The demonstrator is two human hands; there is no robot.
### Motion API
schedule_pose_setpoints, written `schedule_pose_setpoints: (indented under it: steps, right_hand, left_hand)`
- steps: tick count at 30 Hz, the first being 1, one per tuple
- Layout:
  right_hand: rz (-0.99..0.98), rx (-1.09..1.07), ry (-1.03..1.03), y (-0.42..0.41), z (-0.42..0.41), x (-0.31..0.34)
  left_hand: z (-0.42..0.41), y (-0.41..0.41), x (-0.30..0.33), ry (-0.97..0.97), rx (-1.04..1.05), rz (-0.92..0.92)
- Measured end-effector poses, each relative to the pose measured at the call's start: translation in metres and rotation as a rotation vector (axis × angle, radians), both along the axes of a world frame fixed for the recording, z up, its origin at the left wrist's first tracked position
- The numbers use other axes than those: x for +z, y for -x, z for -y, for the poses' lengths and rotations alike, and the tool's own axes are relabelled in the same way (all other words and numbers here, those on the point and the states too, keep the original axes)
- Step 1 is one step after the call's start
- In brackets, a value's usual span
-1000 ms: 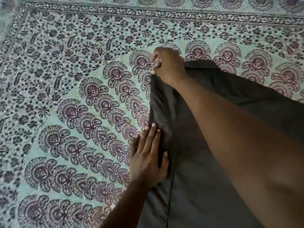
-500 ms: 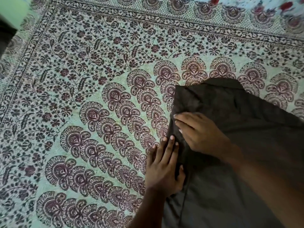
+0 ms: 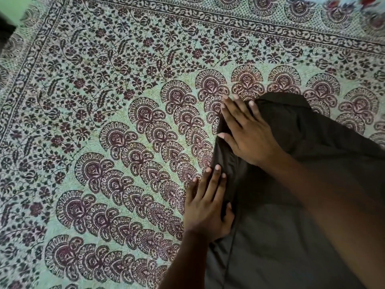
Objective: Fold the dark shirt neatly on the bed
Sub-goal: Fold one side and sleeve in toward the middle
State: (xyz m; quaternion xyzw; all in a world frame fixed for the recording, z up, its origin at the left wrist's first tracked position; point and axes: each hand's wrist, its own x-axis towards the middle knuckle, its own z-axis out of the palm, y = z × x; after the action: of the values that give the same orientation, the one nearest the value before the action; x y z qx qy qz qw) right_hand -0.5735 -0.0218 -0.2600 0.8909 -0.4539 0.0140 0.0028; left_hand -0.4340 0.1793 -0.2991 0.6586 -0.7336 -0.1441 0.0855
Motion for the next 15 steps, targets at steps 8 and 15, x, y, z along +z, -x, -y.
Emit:
schedule_pose_setpoints:
  steps: [8,15]
  right_hand:
    - [-0.033,0.047,-0.052,0.024,-0.037,-0.018]
    - [-0.029,-0.093,-0.169,0.010,-0.022,0.019]
  left_hand:
    - [0.000,0.000,0.002,0.010,-0.002,0.002]
    - [-0.001,-0.001,0.007,0.029,-0.001,-0.011]
